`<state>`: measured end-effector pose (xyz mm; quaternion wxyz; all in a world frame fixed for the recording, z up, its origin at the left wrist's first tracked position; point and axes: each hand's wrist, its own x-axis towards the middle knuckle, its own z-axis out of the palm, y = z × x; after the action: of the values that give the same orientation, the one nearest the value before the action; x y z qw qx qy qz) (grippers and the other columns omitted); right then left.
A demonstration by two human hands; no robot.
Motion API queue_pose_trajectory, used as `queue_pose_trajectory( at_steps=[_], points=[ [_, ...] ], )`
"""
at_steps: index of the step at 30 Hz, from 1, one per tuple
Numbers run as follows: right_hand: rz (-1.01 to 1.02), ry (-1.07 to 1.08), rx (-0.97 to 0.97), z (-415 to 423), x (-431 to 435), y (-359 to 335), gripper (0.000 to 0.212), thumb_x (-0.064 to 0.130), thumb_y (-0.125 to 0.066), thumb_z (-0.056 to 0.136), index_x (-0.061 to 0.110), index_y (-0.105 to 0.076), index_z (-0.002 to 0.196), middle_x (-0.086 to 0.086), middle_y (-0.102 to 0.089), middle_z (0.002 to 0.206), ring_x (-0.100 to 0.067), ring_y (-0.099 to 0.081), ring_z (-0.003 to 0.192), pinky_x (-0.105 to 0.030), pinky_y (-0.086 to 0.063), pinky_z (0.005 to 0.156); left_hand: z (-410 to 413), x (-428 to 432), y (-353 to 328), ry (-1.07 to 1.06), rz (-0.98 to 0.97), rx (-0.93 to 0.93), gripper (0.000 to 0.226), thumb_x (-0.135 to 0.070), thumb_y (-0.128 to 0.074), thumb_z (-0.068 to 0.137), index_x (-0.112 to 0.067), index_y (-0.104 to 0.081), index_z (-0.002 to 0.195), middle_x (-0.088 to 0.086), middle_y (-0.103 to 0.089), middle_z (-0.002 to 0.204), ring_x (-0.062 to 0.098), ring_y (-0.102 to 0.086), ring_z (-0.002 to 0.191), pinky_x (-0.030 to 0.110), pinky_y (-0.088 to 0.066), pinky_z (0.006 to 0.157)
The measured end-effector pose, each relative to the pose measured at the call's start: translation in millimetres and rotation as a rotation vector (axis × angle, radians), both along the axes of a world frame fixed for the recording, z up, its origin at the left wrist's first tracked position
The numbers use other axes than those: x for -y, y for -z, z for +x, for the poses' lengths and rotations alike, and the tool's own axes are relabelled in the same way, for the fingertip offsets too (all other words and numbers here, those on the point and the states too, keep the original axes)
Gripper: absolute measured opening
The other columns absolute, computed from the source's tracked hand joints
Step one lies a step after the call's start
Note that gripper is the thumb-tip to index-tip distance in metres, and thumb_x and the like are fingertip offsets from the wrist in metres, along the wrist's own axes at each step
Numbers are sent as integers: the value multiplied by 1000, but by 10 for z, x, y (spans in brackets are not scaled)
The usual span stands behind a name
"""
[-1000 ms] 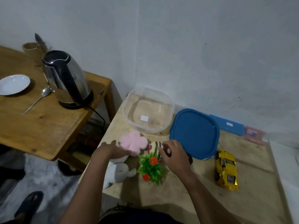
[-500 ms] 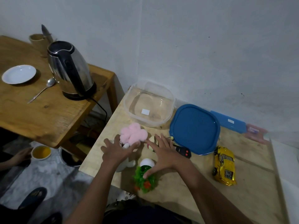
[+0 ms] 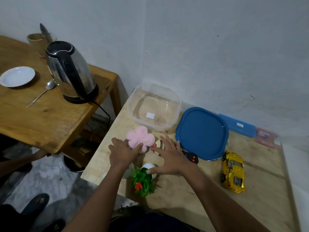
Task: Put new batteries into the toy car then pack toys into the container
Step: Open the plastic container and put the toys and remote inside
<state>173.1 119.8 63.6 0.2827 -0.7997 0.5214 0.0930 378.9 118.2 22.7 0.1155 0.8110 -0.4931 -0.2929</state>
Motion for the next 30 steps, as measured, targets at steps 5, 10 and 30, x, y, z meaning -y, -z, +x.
queue_pose_trajectory(
  at_steps=[5,10,30],
  points=[
    [-246,-183,93,-98,-67,-104,66,59,-60,73,39,-46,134,3,-16,159,-11,0,148,-60,6,117,5,18,63,-2,-20,28,67,-70,-55,83,-15,-63,120,12,-34,128,38,-40,119,45,-47,84],
    [-318,-485,21,55,-175,1,72,49,-72,65,33,-49,131,-1,-34,151,-19,-22,144,-56,7,117,5,13,84,6,-40,39,61,-67,-55,86,-16,-64,118,13,-35,128,38,-40,117,44,-46,83],
    [-51,389,504,180,-221,111,58,33,-83,63,31,-56,114,13,-55,112,-12,-60,101,-36,-55,85,91,-15,138,103,-122,-52,36,-51,-49,96,-21,-66,110,5,-40,111,29,-44,109,37,-42,73]
  ],
)
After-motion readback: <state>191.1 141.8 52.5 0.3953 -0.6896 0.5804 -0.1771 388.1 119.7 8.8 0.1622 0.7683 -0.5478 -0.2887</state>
